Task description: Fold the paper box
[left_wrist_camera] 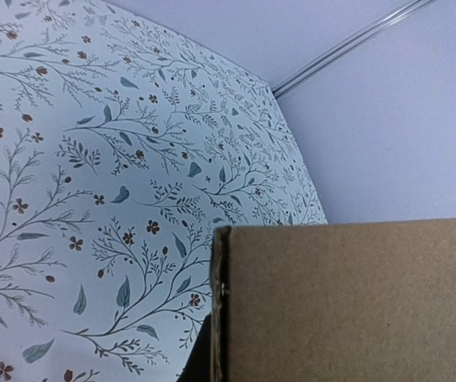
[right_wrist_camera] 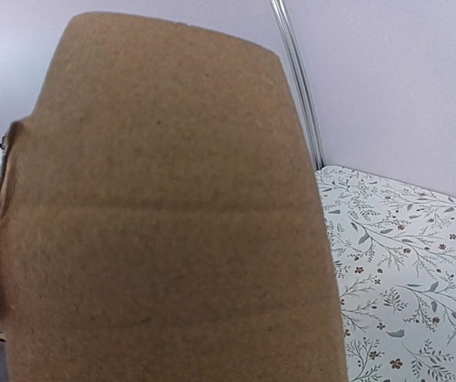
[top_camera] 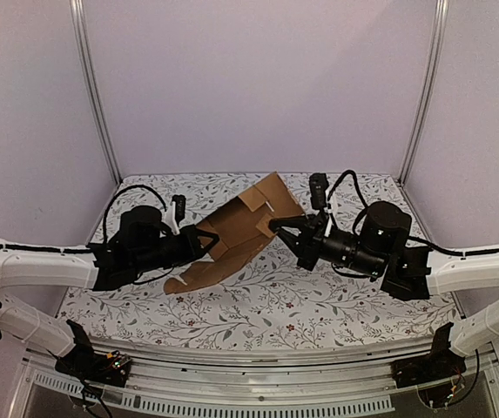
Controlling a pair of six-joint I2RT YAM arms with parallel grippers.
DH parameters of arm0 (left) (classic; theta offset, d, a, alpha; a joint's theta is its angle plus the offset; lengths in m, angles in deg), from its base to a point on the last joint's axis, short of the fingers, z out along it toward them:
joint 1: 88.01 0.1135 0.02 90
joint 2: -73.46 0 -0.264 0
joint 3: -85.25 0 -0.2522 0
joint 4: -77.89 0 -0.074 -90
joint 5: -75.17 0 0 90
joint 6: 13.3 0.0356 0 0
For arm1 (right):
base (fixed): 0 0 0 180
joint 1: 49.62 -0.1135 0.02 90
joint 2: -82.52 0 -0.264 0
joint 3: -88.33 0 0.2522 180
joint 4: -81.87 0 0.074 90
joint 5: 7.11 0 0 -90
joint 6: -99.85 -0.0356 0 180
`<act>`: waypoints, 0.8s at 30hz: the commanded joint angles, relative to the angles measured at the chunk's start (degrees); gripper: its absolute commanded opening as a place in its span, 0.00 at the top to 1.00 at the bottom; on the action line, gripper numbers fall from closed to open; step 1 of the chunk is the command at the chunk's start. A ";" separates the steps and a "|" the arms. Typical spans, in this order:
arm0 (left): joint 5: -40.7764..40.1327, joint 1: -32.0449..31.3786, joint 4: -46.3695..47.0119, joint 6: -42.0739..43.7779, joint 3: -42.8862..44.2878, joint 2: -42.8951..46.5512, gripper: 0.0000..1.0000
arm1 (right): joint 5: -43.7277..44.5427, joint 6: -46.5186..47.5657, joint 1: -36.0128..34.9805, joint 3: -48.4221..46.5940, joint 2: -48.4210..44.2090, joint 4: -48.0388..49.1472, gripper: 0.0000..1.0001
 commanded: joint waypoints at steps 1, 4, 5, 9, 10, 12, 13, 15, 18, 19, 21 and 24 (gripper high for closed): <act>0.58 0.44 -1.80 3.89 2.43 2.85 1.00 | 1.81 0.66 -0.75 -0.84 1.61 -6.48 1.00; 0.86 0.52 -4.19 5.77 4.00 2.82 1.00 | 1.85 1.28 -0.89 -0.65 2.17 -9.17 1.00; 0.91 0.53 -4.81 6.29 4.42 2.87 1.00 | 1.85 1.31 -0.96 -0.71 2.34 -10.10 1.00; 0.91 0.53 -6.16 7.93 5.58 2.96 1.00 | 1.82 1.74 -1.36 -1.03 2.79 -14.97 1.00; 0.91 0.53 -6.72 8.43 5.97 2.98 1.00 | 1.80 1.90 -1.44 -1.19 2.81 -16.26 1.00; 0.89 0.53 -8.09 9.49 6.97 2.88 1.00 | 4.40 2.84 -1.78 -1.47 2.90 -19.21 1.00; 0.89 0.60 -8.74 10.04 7.38 2.94 1.00 | 5.07 3.19 -2.15 -1.52 2.90 -20.49 1.00; 0.88 0.62 -9.68 10.99 8.22 2.97 1.00 | 6.37 4.16 -2.65 -1.52 2.75 -22.68 1.00; 1.09 0.70 -10.95 11.88 9.14 2.96 1.00 | 7.73 5.51 -3.28 -1.82 2.90 -25.70 1.00; 1.34 0.78 -11.08 12.07 9.38 2.97 1.00 | 7.97 6.00 -3.55 -1.87 2.98 -26.52 1.00; 1.58 0.85 -11.34 12.42 9.70 2.93 1.00 | 8.47 6.38 -3.77 -1.88 3.07 -27.39 1.00; 1.16 0.84 -11.82 12.96 9.90 2.69 1.00 | 8.49 6.33 -3.79 -2.24 2.83 -27.56 1.00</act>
